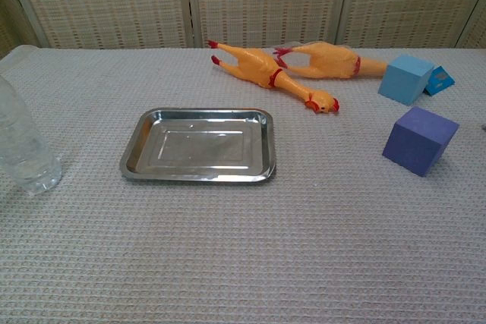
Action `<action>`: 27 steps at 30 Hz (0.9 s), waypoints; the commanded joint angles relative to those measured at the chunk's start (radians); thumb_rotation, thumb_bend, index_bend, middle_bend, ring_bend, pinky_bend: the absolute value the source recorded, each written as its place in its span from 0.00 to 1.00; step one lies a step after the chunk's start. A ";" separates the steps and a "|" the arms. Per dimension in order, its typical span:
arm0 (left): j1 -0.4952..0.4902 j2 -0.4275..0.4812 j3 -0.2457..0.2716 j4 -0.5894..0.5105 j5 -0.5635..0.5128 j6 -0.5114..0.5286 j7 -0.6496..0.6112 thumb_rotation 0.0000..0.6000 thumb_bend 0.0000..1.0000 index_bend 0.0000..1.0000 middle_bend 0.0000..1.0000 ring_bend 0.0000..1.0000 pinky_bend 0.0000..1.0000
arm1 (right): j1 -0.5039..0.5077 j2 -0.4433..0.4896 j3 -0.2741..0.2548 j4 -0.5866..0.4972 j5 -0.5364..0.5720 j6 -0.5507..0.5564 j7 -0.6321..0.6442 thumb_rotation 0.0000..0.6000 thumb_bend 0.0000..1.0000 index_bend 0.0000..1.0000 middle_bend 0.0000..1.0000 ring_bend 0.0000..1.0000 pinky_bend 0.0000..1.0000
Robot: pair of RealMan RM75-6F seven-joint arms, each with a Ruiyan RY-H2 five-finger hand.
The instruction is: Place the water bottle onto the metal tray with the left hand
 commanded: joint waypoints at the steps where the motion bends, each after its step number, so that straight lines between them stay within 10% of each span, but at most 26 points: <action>1: 0.001 -0.024 -0.013 0.035 0.015 0.069 -0.038 1.00 0.35 0.00 0.00 0.00 0.00 | -0.001 -0.002 -0.001 0.005 -0.008 0.010 0.008 1.00 0.01 0.00 0.00 0.00 0.00; 5: -0.003 -0.052 -0.021 0.059 0.012 0.085 -0.151 1.00 0.36 0.00 0.00 0.00 0.01 | -0.002 -0.007 -0.004 0.012 -0.023 0.024 0.017 1.00 0.01 0.00 0.00 0.00 0.00; 15: -0.031 -0.094 -0.087 0.105 -0.168 -0.020 -0.897 1.00 0.35 0.00 0.00 0.00 0.03 | -0.004 -0.023 -0.005 0.066 -0.097 0.130 0.105 1.00 0.01 0.00 0.00 0.00 0.00; 27: -0.096 -0.172 -0.137 0.172 -0.236 -0.150 -1.013 1.00 0.35 0.00 0.00 0.00 0.02 | -0.002 -0.022 -0.016 0.067 -0.102 0.119 0.102 1.00 0.01 0.00 0.00 0.00 0.00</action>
